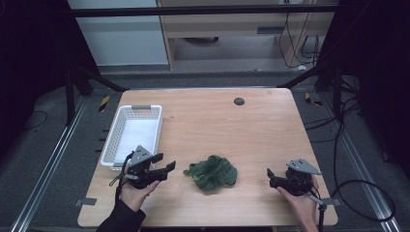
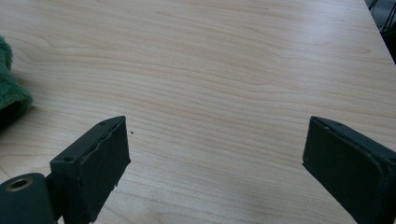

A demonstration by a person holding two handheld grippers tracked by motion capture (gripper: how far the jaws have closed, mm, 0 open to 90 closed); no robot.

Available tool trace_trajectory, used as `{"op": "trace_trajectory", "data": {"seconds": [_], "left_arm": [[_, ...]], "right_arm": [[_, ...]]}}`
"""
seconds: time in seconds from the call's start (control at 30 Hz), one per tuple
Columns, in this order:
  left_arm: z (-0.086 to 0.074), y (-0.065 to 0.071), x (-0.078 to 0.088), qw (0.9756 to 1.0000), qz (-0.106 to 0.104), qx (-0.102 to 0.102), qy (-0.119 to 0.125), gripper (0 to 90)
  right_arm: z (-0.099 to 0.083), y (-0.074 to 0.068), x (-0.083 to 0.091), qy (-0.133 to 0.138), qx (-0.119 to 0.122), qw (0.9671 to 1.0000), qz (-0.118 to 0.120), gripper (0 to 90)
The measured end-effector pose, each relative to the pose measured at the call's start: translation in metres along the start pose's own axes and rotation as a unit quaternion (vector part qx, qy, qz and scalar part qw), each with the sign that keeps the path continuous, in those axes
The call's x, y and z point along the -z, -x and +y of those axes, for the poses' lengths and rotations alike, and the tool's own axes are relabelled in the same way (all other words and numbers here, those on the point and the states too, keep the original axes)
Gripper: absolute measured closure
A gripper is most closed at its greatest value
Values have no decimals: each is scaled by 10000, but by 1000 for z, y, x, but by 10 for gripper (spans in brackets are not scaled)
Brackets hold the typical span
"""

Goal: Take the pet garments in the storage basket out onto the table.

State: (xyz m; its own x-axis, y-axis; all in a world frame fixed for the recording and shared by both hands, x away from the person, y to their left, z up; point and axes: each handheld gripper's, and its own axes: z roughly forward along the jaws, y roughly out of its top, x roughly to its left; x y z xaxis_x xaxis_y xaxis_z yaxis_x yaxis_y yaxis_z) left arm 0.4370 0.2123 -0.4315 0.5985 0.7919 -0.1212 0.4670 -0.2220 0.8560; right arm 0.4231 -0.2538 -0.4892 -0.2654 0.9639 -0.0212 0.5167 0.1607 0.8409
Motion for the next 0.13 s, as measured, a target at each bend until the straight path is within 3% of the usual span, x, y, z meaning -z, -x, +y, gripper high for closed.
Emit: {"op": "trace_trajectory", "data": {"seconds": [0.13], "left_arm": [[-11,-4,2,9999,23,101,-105,414]], "right_arm": [[1,0,1,42,13,10000,-6,71]]}}
